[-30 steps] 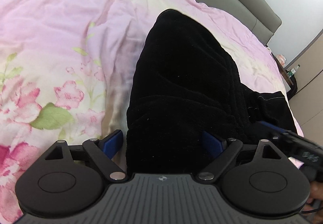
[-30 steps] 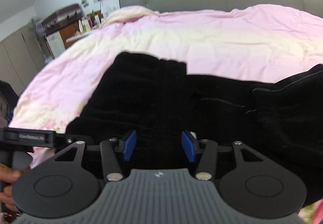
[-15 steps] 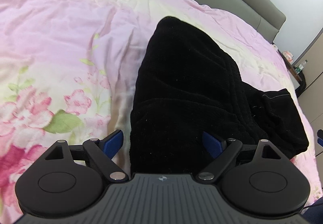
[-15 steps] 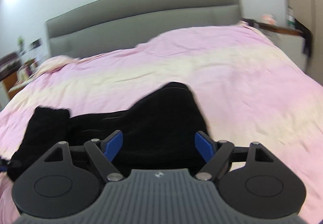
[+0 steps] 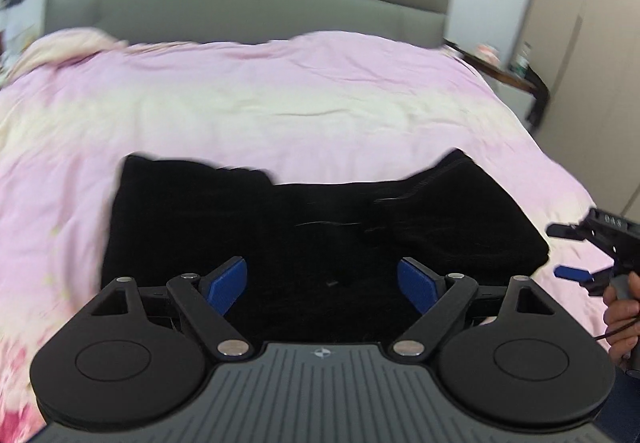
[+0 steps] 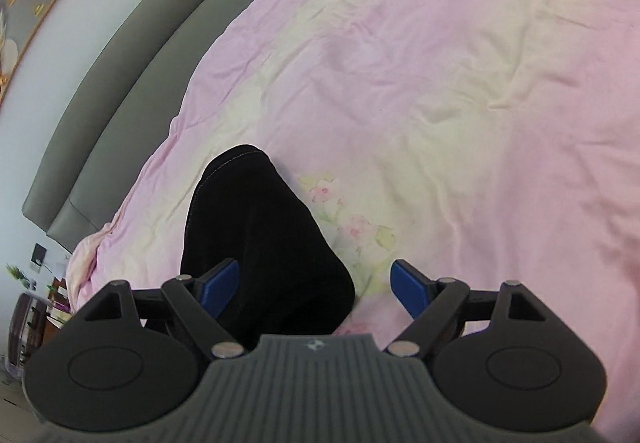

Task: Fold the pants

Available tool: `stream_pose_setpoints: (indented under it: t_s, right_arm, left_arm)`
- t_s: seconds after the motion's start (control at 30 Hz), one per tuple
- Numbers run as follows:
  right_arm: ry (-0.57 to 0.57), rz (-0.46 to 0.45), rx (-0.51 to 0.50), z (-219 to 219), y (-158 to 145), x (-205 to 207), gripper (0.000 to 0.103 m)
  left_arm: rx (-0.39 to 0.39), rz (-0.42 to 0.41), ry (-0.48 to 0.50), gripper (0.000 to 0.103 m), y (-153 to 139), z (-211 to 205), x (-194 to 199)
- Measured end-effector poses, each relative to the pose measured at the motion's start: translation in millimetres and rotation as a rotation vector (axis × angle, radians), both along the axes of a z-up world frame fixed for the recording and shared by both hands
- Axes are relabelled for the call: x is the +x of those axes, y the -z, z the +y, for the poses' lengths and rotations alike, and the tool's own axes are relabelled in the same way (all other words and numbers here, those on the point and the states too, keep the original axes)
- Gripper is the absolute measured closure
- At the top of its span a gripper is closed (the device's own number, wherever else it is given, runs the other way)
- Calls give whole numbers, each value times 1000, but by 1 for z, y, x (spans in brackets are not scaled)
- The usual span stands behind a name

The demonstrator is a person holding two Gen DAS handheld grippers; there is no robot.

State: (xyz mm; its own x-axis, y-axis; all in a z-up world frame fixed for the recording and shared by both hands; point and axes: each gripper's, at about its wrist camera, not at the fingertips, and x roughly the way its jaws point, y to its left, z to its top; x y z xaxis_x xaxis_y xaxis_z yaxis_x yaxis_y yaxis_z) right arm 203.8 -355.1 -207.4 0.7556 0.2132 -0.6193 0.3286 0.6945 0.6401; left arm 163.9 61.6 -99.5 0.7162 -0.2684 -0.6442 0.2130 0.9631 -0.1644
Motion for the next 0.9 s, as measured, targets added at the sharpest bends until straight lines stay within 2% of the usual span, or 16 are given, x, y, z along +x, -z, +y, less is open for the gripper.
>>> stream_pose_setpoints:
  t_s: [0.2,0.33,0.67,0.9]
  right_arm:
    - [-24,-31,23,1,0,3,24]
    - [-59,-34,48,3,2,6,24]
    - [-117,-6,68,10,13,18,23]
    - [-107,14,85,9,22,28,23]
  left_arm:
    - [24,39,113,3,7,-74,37]
    - [107,83,153,3,19,-111,47]
    - [128,146,172,3,44,-137,63]
    - [116,184,167,2,66,-140,69]
